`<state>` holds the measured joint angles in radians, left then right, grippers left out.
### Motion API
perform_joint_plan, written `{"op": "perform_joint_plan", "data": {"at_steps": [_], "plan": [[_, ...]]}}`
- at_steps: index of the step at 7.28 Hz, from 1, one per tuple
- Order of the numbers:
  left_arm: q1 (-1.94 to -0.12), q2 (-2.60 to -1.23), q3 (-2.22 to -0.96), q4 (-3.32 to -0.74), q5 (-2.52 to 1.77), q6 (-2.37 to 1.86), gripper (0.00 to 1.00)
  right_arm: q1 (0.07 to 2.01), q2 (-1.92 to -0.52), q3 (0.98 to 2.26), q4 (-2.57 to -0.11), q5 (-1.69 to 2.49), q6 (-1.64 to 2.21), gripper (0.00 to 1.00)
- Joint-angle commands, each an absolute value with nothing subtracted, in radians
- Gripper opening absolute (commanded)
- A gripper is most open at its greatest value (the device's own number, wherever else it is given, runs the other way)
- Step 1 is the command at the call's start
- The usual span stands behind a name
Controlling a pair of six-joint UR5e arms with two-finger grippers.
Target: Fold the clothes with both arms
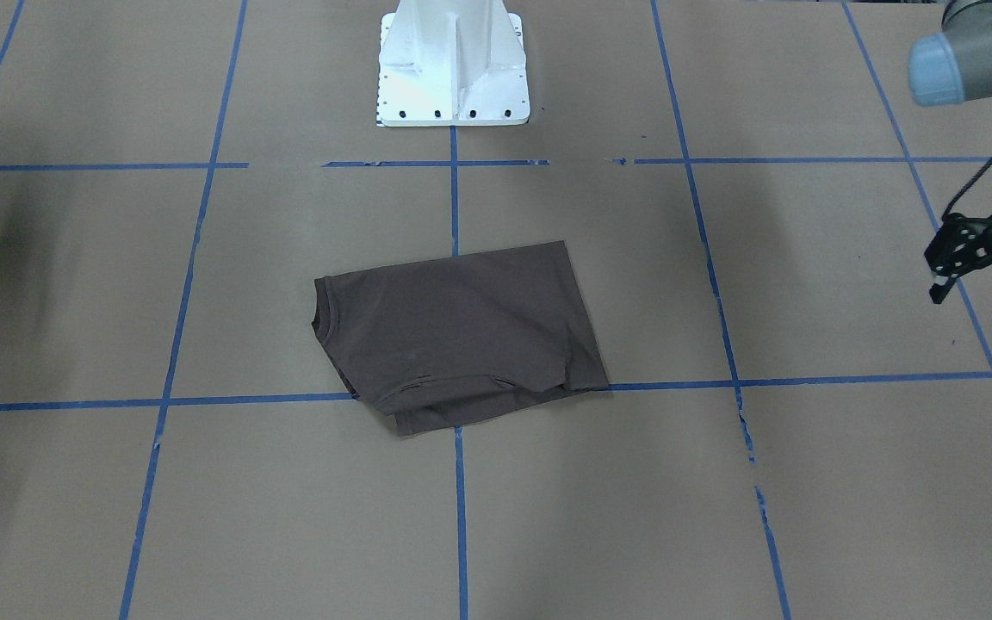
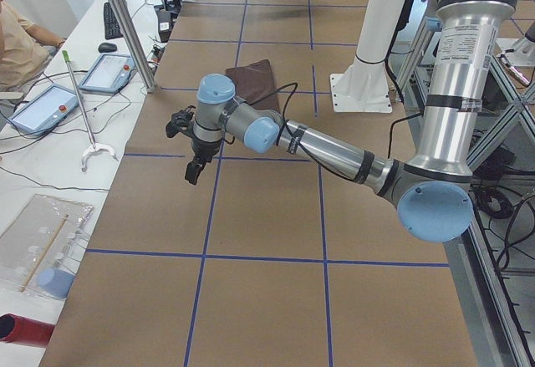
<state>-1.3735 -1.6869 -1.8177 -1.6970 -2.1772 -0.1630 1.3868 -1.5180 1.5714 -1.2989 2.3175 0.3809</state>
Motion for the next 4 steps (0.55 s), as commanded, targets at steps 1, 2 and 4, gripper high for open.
{"op": "perform_joint_plan", "data": {"at_steps": [1,2,4], "plan": [[-1.425,-1.669,-1.795,-1.525,-2.305,-0.021,1.00,1.440,-1.539,1.574,-1.363,2.397,0.261,1.00],[-1.477,-1.625,-1.725,-1.485,-2.386,0.065,1.00,1.448,-1.542,1.572,-1.397,2.399,0.186,1.00],[-1.485,-1.520,-1.721,-1.488,-2.384,0.319,1.00,1.470,-1.537,1.592,-1.433,2.401,0.166,1.00]]}}
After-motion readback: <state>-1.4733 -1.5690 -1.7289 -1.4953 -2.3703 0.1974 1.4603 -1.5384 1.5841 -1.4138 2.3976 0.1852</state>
